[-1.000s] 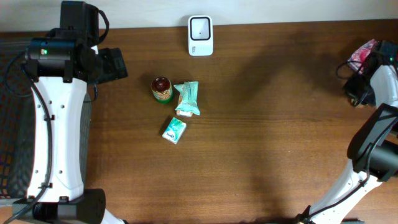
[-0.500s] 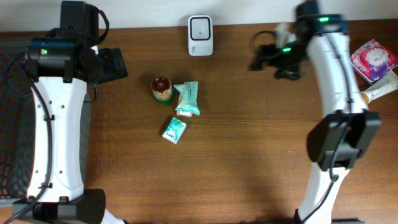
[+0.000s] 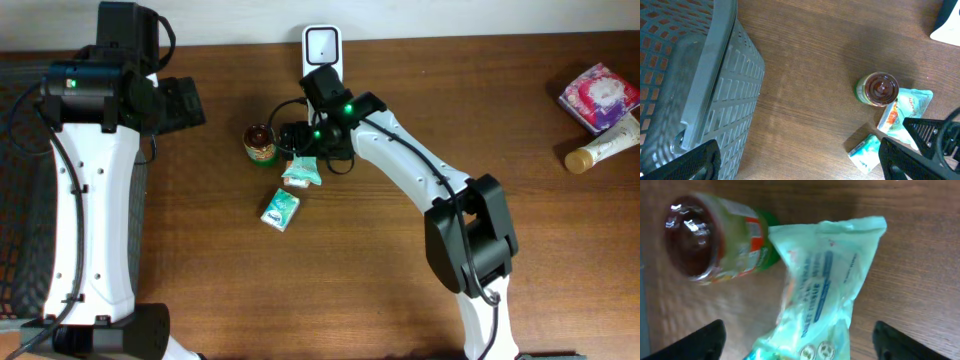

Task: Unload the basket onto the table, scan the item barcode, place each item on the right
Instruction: 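Reach the right gripper toward the mint-green packet near the jar, then grasp the mint-green wipes packet and hold it up to the scanner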

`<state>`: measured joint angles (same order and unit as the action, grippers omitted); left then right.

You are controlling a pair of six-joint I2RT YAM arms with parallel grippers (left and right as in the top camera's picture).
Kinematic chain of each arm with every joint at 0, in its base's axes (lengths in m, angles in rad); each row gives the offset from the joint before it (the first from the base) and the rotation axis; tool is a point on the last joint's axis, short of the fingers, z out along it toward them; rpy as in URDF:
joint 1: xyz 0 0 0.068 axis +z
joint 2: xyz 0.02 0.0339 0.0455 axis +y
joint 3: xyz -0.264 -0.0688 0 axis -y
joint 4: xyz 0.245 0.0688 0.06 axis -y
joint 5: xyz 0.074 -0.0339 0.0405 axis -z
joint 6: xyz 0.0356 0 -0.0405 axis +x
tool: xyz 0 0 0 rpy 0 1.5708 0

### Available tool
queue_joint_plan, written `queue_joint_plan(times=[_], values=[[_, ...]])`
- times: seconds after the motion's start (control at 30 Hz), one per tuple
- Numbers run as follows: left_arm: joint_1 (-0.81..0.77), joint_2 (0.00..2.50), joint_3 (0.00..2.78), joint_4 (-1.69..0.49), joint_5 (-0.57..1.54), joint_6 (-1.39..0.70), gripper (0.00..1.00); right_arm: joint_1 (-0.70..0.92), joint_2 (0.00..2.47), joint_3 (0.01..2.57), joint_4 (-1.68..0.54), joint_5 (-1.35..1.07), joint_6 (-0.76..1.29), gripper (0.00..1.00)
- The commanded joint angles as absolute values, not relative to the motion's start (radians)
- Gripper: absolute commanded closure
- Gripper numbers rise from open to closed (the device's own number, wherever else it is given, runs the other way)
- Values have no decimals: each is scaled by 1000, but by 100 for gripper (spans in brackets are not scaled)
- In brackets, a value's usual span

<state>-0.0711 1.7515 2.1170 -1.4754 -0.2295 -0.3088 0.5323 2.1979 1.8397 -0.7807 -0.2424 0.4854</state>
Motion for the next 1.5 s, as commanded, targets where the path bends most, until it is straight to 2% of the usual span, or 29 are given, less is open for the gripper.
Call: queue_joint_plan(times=[0.0, 0.03, 0.07, 0.2, 0.23, 0.3, 0.4, 0.47, 0.5, 0.57, 0.67, 0.7, 0.8, 0.87, 0.97, 1.03, 1.1, 1.2, 1.33, 1.47], values=[[-68, 1748, 2128, -1475, -240, -297, 1, 550, 2264, 1829, -790, -172, 514, 28], [-68, 1748, 2128, -1475, -240, -297, 1, 549, 2264, 1829, -801, -140, 514, 37], [-68, 1748, 2128, -1475, -240, -297, 1, 549, 2264, 1829, -804, -120, 514, 40], [-68, 1748, 2128, -1475, -240, -297, 1, 556, 2276, 1829, -806, -118, 514, 40], [-68, 1748, 2128, -1475, -240, -297, 1, 556, 2281, 1829, -809, -119, 514, 45], [-68, 1748, 2128, -1475, -240, -297, 1, 546, 2271, 1834, -844, -179, 514, 80], [-68, 1748, 2128, -1475, -240, -297, 1, 459, 2225, 1869, -919, -421, 513, 93], [-68, 1748, 2128, -1475, -240, -297, 1, 377, 2216, 1901, -968, -618, 500, 93], [-68, 1748, 2128, -1475, -240, -297, 1, 298, 2216, 1907, -1003, -819, 446, 92], [-68, 1748, 2128, -1475, -240, -297, 1, 174, 2216, 1907, -1089, -1056, 296, 89], [-68, 1748, 2128, -1475, -240, -297, 1, 76, 2217, 1907, -1221, -1092, 179, 89], [-68, 1748, 2128, -1475, -240, -297, 1, 38, 2217, 1906, -1319, -1092, 76, 89], [-68, 1748, 2128, -1475, -240, -297, 1, 10, 2217, 1906, -1446, -1081, -71, 89], [-68, 1748, 2128, -1475, -240, -297, 1, 18, 2217, 1907, -1426, -988, -70, 96], [-68, 1748, 2128, -1475, -240, -297, 1, 73, 2217, 1931, -1273, -687, 128, 96], [-68, 1748, 2128, -1475, -240, -297, 1, 130, 2217, 2004, -1182, -511, 187, 96], [-68, 1748, 2128, -1475, -240, -297, 1, 198, 2217, 2076, -1035, -322, 223, 96], [-68, 1748, 2128, -1475, -240, -297, 1, 330, 2222, 2088, -613, 13, 222, 96], [-68, 1748, 2128, -1475, -240, -297, 1, 422, 2290, 2084, -229, 268, 214, 96], [-68, 1748, 2128, -1475, -240, -297, 1, 423, 2388, 2084, -148, 281, 165, 96]])
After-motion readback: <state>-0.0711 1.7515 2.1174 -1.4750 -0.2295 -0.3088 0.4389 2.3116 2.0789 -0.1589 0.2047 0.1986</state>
